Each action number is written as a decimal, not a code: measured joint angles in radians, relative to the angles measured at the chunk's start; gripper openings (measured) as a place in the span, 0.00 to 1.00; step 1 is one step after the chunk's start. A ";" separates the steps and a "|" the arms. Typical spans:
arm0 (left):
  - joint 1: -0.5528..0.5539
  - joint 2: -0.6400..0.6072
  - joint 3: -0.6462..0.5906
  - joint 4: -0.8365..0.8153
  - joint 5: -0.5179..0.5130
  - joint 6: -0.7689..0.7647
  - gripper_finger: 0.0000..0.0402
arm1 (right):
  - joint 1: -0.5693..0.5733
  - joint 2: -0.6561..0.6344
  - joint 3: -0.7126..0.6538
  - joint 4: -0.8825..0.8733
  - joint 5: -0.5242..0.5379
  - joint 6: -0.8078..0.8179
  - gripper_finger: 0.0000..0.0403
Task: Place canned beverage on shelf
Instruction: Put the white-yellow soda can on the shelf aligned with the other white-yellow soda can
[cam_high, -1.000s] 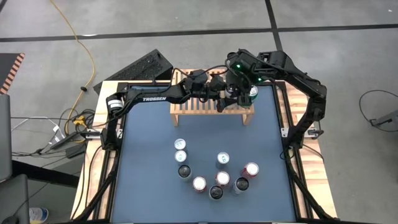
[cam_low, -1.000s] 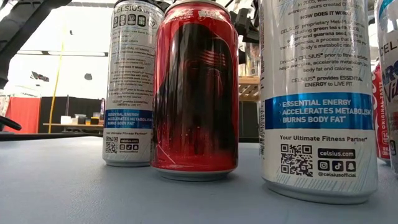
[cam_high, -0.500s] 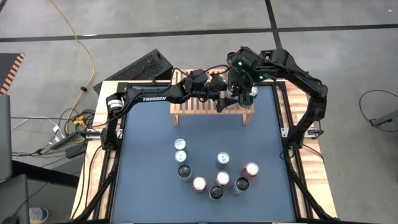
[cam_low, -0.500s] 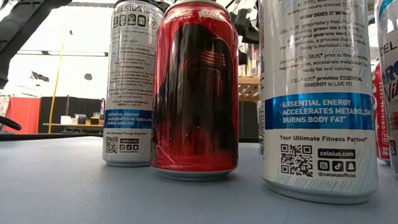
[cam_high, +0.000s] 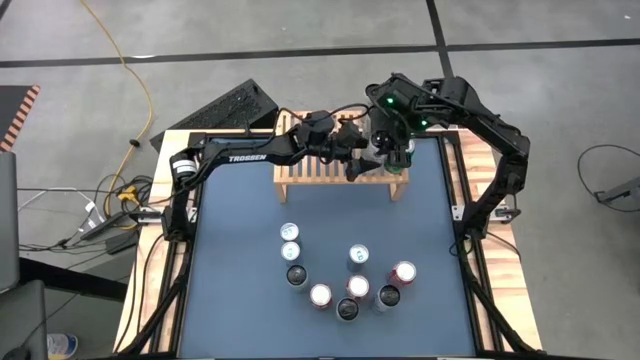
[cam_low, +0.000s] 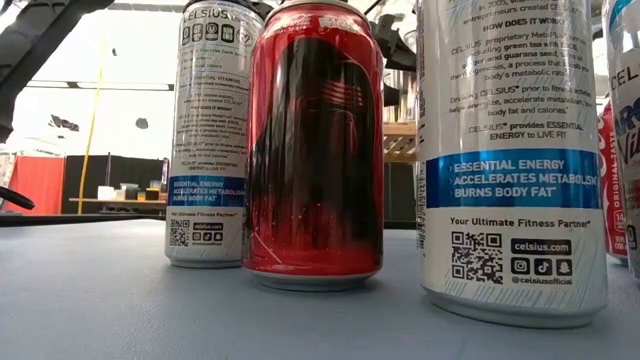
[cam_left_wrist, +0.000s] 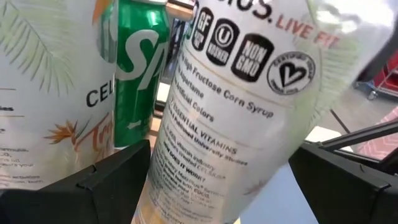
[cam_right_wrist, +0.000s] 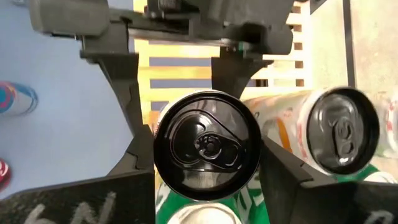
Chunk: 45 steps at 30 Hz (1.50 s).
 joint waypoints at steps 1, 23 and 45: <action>0.000 -0.003 0.000 -0.004 0.005 0.000 0.90 | -0.005 -0.004 -0.001 0.002 0.000 -0.001 0.39; 0.000 -0.019 0.000 -0.043 0.037 0.000 0.90 | -0.014 -0.010 -0.002 0.005 -0.005 -0.008 0.39; 0.010 -0.019 0.000 -0.098 0.109 0.027 0.90 | -0.016 -0.013 0.003 0.013 0.073 -0.030 0.37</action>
